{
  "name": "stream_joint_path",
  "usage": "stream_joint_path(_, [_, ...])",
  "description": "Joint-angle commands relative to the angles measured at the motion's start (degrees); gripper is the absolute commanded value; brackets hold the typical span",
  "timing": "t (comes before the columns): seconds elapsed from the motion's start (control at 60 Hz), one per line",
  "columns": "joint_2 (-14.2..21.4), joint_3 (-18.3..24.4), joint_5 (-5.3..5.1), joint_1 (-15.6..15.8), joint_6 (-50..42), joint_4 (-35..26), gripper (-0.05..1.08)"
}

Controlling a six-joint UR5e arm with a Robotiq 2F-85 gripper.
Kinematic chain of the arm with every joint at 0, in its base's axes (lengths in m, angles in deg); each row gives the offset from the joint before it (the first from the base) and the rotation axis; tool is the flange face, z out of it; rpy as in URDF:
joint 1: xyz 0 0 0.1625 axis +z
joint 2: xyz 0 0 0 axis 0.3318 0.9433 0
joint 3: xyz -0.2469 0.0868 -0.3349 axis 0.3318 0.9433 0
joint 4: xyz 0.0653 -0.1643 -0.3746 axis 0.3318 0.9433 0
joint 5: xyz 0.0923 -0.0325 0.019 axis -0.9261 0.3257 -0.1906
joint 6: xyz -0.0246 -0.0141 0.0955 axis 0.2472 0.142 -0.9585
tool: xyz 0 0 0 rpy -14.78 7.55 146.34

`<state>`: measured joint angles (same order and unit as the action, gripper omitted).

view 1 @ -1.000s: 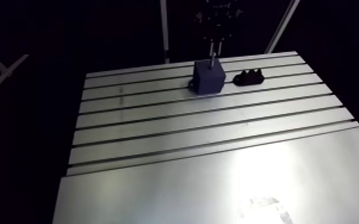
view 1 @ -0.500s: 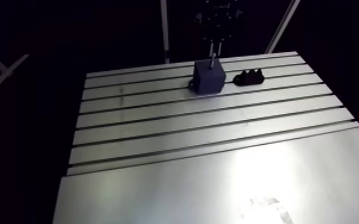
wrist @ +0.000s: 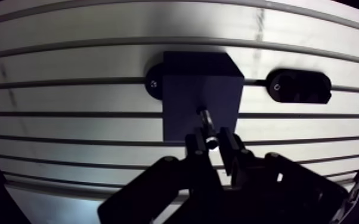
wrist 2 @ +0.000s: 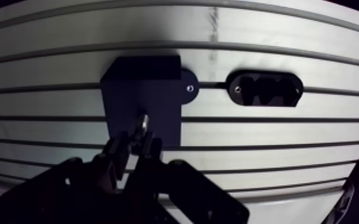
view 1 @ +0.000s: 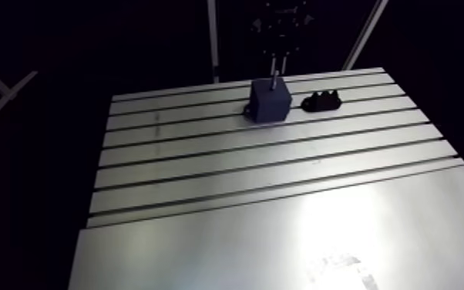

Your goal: Pick up the M10 bolt and insert it into the hole until fully seated.

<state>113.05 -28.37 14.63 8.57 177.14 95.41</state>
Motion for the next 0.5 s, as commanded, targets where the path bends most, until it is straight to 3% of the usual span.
stream_joint_path(0.017, [0.0,0.0,-0.01,0.0,0.0,0.0,1.08])
stream_joint_path(0.5, [-0.2,0.0,-0.01,0.1,0.1,0.1,1.08])
